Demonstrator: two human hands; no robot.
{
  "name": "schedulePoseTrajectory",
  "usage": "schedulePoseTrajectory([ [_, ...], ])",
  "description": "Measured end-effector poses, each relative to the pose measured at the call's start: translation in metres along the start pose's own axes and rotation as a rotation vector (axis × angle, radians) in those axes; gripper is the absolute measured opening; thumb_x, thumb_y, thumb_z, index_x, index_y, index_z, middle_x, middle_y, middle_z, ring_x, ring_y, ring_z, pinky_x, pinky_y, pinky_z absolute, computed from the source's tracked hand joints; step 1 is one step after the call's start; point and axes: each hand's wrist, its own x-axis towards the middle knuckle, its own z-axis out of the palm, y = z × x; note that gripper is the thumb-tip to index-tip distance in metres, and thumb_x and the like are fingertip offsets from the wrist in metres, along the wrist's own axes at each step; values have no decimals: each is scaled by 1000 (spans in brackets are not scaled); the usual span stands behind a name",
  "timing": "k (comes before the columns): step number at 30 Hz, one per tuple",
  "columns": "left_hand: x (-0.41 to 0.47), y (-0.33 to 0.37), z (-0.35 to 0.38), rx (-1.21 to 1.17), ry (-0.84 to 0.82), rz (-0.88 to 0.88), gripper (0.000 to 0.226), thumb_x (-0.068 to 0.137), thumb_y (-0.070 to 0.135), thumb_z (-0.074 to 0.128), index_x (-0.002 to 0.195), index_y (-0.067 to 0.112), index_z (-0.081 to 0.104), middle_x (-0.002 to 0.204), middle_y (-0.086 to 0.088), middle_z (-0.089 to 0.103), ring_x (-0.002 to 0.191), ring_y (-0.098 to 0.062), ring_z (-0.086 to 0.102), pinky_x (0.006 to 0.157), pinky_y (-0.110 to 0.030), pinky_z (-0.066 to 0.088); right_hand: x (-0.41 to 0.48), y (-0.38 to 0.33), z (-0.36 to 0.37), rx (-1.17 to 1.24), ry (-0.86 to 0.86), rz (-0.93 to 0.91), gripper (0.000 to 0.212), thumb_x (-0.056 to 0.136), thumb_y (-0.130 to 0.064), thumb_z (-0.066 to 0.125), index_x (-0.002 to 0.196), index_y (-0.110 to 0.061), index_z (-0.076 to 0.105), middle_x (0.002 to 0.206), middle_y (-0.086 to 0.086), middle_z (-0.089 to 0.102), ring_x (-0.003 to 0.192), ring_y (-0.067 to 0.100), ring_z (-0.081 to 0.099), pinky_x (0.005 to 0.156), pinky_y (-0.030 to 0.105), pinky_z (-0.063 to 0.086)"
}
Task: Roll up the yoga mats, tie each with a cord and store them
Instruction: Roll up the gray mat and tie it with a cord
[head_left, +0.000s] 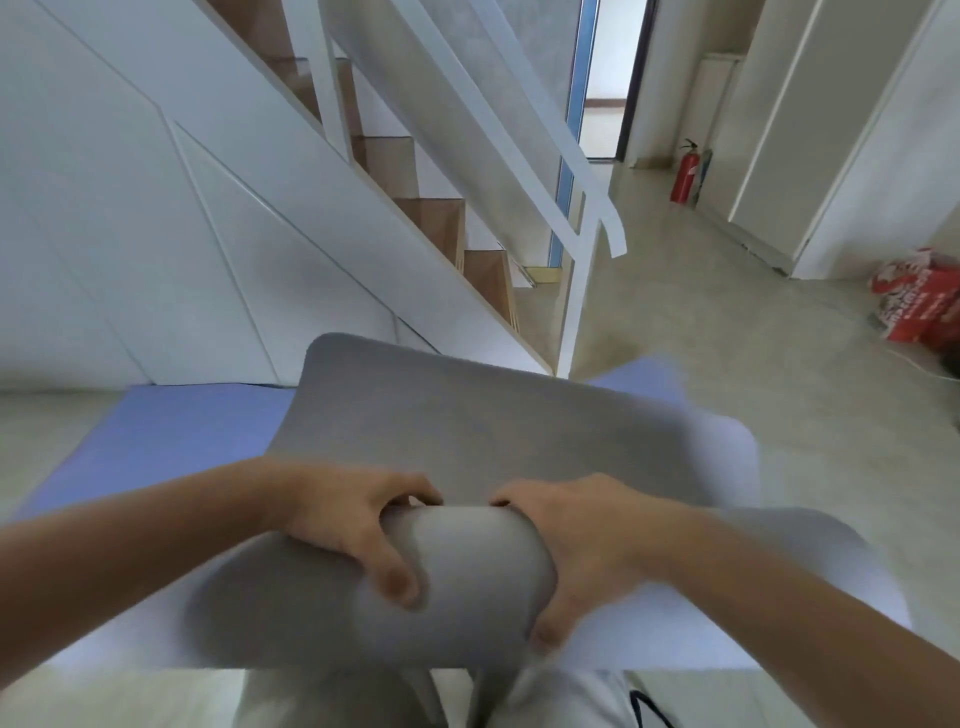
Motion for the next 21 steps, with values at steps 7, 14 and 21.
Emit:
schedulePoseTrajectory([
  [7,5,13,48,645,490,69,116,51,71,68,144,34,8,131,2,43,112,-24,53,93,-41,47,20,13,-16,150,-39,20,97,41,-72,75,129,-51,39,122,-24,50,111,6,53,99,39,46],
  [14,9,11,-7,344,221,22,105,48,64,85,134,47,28,122,19,54,106,-11,57,94,-33,46,3,-6,20,-415,280,-30,140,54,-78,72,152,-24,-12,152,1,24,132,27,36,108,44,34],
  [21,20,-18,3,-435,-259,27,71,67,13,85,129,21,50,119,-3,71,109,-27,68,93,-49,56,0,-15,23,-418,265,-115,133,53,-79,71,152,-27,0,150,7,28,130,31,37,109,51,31],
])
